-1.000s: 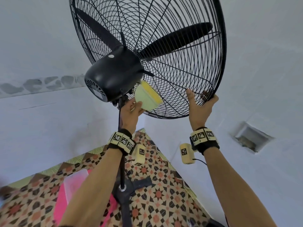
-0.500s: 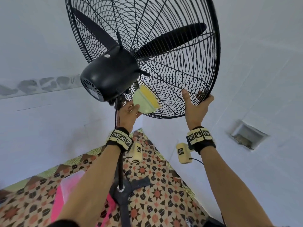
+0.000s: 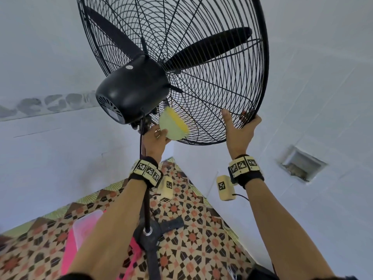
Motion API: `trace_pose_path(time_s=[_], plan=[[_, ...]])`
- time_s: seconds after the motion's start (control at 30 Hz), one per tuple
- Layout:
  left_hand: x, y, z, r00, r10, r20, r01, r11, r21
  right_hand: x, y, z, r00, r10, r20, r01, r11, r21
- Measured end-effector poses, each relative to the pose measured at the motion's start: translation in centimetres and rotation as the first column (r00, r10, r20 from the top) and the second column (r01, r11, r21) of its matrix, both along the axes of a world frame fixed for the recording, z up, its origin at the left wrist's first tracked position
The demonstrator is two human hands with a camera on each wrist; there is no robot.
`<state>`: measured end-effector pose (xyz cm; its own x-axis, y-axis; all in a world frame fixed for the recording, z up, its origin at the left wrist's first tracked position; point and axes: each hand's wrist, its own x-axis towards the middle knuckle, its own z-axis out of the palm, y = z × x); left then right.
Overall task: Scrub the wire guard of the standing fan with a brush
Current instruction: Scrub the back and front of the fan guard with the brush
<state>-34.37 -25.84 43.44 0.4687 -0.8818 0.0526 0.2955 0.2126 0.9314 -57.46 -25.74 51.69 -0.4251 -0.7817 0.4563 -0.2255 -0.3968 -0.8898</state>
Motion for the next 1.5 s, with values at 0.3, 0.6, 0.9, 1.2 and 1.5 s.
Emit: trace_pose_path(time_s=[0.3,0.6,0.9,1.2,1.5], plan=[[-0.3,-0.1,-0.2,0.988,0.106,0.113,-0.117,0.988,0.099,0.3,0.0,-0.2,1.0,-0.01,0.009,0.01,1.0,-0.009],[-2.6,1.8,-1.9,0.994,-0.066,0.092,0.07,0.997,-0.034,0.5,0.0,-0.2,1.0,-0.008,0.018,0.008,1.0,-0.016],[-2.1,2.0,-2.4,0.995,-0.088,0.056,0.091,0.995,-0.045,0.3,-0.1,-0.8,1.0,-0.008,0.016,0.009,0.999,-0.05],[-3.5,0.8,-3.0,0.994,-0.016,0.105,0.012,0.999,0.036,0.0,-0.6,-0.9,1.0,-0.004,0.024,0.005,0.999,-0.05],[-2.9,1.4,-2.4,0.985,-0.082,0.155,0.082,0.997,0.005,0.4,-0.5,-1.2,0.999,-0.01,0.049,0.013,0.998,-0.055]])
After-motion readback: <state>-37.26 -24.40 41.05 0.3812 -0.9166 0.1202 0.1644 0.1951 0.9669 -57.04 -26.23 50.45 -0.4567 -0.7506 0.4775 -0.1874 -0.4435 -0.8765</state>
